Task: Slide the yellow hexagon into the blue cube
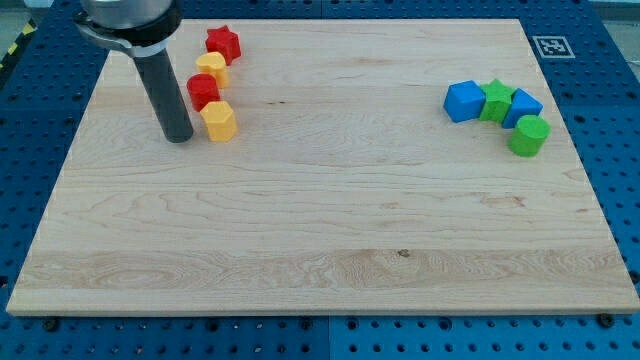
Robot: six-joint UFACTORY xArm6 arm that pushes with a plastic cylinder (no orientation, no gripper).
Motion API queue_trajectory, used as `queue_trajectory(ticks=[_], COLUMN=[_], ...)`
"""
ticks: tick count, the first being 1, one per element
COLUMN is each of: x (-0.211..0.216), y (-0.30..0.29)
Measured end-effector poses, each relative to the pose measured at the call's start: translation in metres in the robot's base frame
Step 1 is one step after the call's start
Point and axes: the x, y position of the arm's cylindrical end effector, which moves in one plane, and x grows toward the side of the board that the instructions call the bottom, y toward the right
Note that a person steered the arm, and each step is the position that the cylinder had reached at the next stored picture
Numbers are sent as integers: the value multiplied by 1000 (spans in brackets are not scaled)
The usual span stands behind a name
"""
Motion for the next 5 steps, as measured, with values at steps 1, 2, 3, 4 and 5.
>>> queue_trajectory(ticks=[1, 2, 3, 4, 5], x=[-12, -15, -16, -16, -10], y=[10, 33, 77, 118, 160])
